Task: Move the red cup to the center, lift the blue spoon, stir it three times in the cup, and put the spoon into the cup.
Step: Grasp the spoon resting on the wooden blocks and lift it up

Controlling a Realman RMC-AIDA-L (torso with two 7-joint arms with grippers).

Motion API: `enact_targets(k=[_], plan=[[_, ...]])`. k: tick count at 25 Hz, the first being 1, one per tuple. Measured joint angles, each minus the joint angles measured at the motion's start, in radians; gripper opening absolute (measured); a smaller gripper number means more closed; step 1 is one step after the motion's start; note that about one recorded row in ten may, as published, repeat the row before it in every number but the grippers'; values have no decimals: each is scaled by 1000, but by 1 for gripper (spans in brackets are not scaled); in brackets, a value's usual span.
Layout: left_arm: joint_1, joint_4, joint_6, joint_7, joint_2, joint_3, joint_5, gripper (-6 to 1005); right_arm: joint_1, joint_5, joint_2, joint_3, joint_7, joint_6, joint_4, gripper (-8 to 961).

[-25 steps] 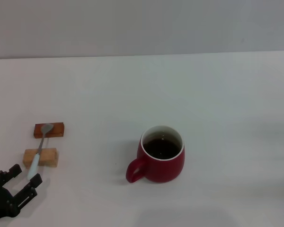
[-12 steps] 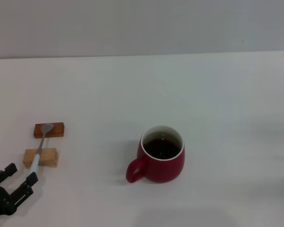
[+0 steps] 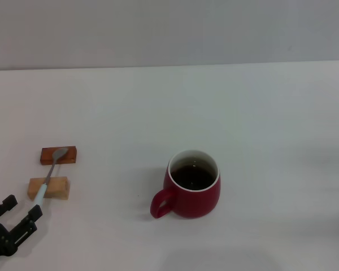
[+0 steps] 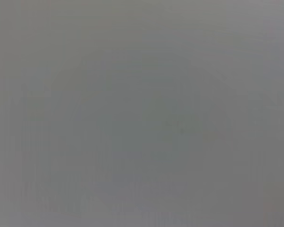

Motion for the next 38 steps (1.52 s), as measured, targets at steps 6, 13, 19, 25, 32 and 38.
enact_targets(k=[6, 13, 19, 25, 32, 38], plan=[[0, 0, -5, 0, -1, -14, 0, 676, -1, 0, 0, -1, 0, 0, 2, 0], [-1, -4, -3, 7, -1, -19, 0, 677, -1, 0, 0, -1, -1, 0, 3, -1], [-3, -7, 1, 11, -3, -12, 0, 676, -1, 0, 0, 2, -2, 1, 3, -1], [-10, -8, 3, 12, -5, -11, 5, 676, -1, 0, 0, 4, -2, 2, 3, 0], [-23, -29, 6, 22, -7, -9, 6, 677, -1, 0, 0, 4, -3, 2, 4, 0], [-28, -41, 6, 33, -9, -10, 5, 677, -1, 0, 0, 4, -3, 2, 4, -1]])
